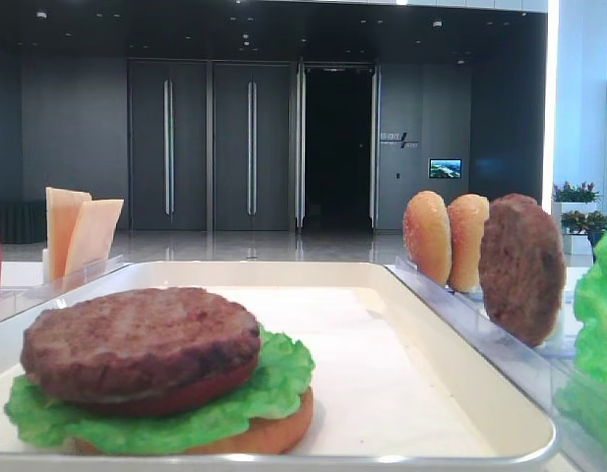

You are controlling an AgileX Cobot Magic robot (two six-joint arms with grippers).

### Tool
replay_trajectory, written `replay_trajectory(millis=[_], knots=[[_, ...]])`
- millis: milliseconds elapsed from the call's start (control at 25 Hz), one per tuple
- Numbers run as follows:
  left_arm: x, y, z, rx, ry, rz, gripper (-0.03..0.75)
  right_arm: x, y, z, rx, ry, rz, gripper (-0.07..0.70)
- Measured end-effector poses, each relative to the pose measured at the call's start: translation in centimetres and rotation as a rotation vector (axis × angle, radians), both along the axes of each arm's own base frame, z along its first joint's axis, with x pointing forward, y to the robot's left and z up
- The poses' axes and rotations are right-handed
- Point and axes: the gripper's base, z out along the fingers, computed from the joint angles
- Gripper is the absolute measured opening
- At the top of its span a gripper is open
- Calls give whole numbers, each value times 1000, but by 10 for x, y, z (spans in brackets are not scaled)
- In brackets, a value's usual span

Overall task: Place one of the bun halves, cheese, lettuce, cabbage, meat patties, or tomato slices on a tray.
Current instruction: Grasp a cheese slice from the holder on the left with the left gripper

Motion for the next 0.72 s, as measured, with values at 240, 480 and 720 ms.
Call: replay_trajectory(millis=[240, 480, 720], knots=[[43, 1, 21, -9, 156, 19, 597, 0, 0, 0, 0, 0, 0, 417], [101, 2, 20, -10, 362, 21, 597, 0, 0, 0, 0, 0, 0, 417], [153, 2, 15, -8, 471, 22, 597, 0, 0, 0, 0, 1, 0, 417]])
